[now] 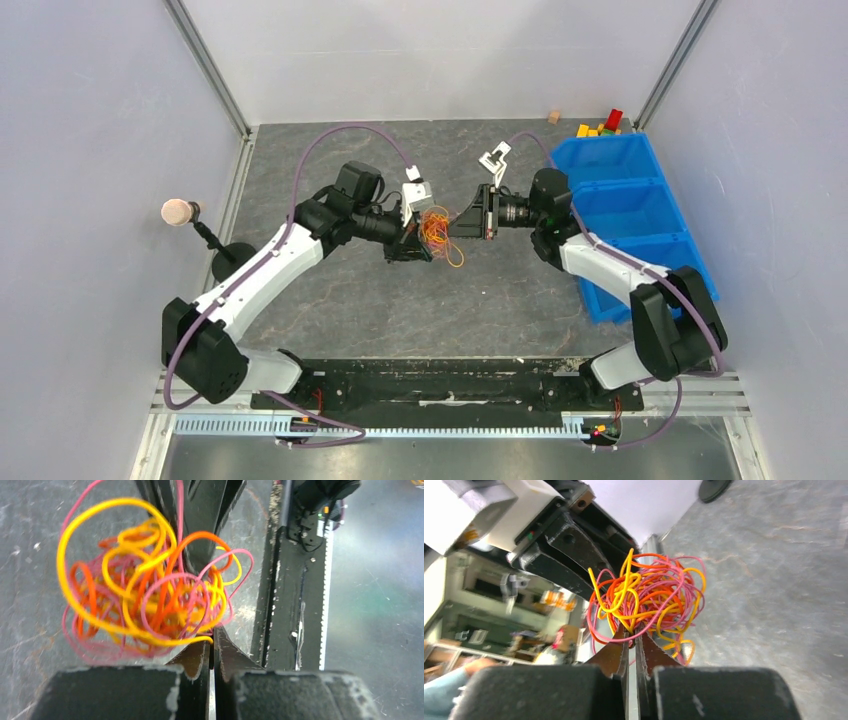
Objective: Untangle the cables
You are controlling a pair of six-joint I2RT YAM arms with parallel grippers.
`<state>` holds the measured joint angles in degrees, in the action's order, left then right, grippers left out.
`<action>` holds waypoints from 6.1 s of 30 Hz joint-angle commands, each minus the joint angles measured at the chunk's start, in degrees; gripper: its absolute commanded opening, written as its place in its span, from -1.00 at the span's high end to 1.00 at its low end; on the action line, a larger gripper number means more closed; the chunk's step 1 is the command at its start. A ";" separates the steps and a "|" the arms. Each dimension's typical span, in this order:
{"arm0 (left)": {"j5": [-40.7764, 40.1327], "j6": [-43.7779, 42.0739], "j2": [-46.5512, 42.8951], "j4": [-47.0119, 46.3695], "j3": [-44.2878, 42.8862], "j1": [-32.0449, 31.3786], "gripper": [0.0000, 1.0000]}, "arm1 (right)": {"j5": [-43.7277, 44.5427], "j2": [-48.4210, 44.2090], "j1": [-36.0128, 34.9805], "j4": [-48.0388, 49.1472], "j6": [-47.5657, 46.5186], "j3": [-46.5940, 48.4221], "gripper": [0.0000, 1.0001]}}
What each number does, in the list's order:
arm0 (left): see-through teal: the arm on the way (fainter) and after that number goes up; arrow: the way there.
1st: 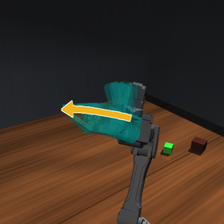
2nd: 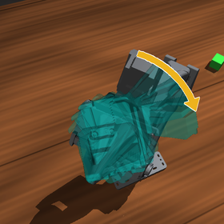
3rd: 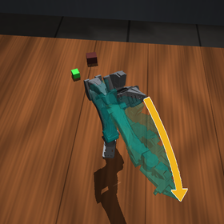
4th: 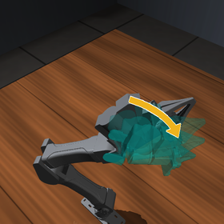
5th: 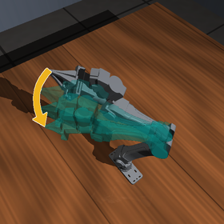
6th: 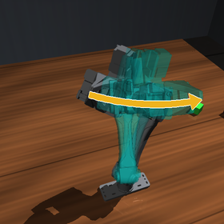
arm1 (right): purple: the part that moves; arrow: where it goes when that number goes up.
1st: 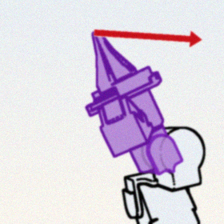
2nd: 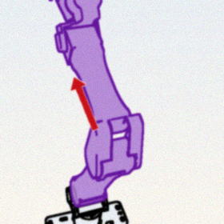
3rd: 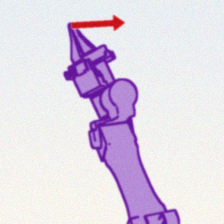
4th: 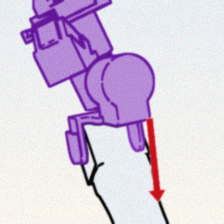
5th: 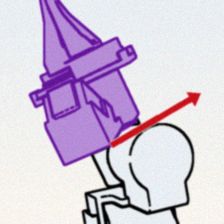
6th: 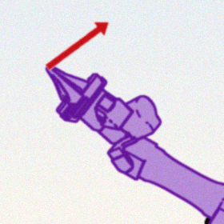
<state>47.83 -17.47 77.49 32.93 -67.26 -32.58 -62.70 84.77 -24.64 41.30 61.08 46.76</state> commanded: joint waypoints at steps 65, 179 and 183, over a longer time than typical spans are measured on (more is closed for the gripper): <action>11.04 11.03 -5.39 -15.66 4.12 9.77 0.84 | 3.73 -2.82 -6.58 -36.84 -39.70 14.23 -0.23; -7.88 12.53 18.62 5.76 5.25 26.60 0.95 | 41.92 10.02 -0.73 -36.14 -51.11 11.62 0.37; -8.18 12.60 19.49 5.55 4.23 26.60 0.95 | 36.01 15.42 -3.43 -38.44 -50.50 16.08 -0.19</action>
<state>37.74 -3.29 96.27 38.72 -60.49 -5.87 -16.82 95.94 -25.26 3.73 10.83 58.00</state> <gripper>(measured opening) 0.047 0.524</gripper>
